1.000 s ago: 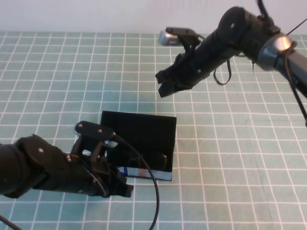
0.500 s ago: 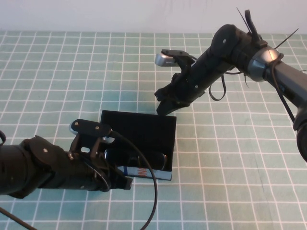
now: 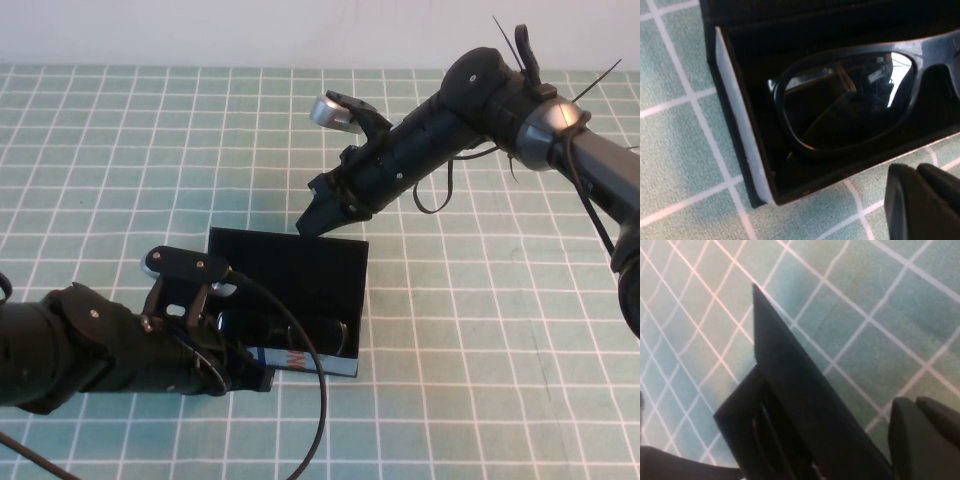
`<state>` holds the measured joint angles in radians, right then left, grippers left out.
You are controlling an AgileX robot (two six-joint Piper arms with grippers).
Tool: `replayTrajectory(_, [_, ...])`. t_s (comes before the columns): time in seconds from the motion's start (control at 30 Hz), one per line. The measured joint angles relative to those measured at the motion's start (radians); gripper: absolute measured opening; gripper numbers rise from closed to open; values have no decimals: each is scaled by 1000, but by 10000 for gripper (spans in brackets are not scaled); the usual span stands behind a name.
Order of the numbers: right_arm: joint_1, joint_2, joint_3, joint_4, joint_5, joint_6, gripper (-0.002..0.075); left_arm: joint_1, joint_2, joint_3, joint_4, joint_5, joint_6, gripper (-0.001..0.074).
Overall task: Return glasses to glasses case
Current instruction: Close the glasses case
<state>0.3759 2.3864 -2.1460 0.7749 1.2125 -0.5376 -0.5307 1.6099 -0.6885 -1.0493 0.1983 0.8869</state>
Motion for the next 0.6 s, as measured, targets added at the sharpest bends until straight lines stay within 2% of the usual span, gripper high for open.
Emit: replayTrajectory(0.6, [78, -10, 12, -23, 2, 135, -11, 0, 0, 0, -2, -6, 0, -2])
